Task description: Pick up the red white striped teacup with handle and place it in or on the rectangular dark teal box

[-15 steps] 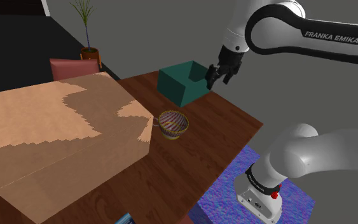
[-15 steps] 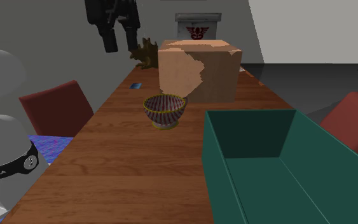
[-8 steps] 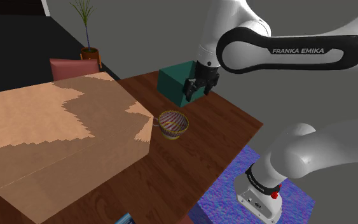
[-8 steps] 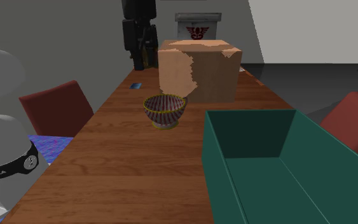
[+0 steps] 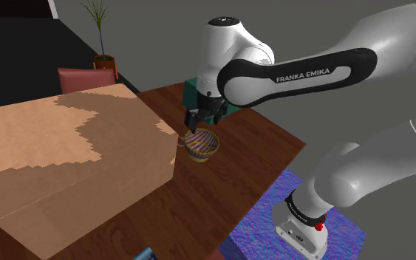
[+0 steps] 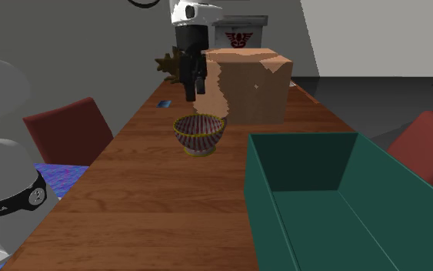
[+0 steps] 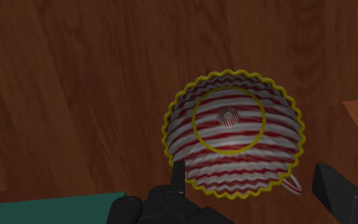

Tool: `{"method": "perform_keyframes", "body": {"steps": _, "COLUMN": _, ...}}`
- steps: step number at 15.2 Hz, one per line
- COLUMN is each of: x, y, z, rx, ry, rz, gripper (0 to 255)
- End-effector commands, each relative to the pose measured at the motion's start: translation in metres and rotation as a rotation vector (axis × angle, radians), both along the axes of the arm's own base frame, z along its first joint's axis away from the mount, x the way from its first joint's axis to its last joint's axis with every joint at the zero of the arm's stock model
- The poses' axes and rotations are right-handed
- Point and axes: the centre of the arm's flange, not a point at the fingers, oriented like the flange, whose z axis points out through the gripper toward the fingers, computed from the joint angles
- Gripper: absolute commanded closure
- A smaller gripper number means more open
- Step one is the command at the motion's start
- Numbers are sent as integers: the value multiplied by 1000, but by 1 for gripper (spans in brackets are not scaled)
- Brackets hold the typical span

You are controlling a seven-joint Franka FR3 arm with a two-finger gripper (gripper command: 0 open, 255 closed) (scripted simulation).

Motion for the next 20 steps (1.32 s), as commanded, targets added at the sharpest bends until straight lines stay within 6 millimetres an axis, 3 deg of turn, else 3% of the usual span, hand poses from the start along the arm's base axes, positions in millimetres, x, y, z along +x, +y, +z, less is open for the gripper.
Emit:
{"method": "perform_keyframes", "body": {"steps": 1, "x": 8, "y": 25, "z": -14, "rx": 0, "ry": 4, "rz": -2, "gripper": 0}}
{"method": "perform_keyframes", "body": {"steps": 4, "x": 18, "y": 57, "z": -37, "rx": -3, "ry": 11, "rz": -3, "gripper": 0}}
{"method": "perform_keyframes", "body": {"steps": 12, "x": 20, "y": 52, "z": -78, "rx": -3, "ry": 12, "rz": -3, "gripper": 0}}
{"method": "perform_keyframes", "body": {"steps": 20, "x": 20, "y": 52, "z": -77, "rx": -3, "ry": 12, "rz": -3, "gripper": 0}}
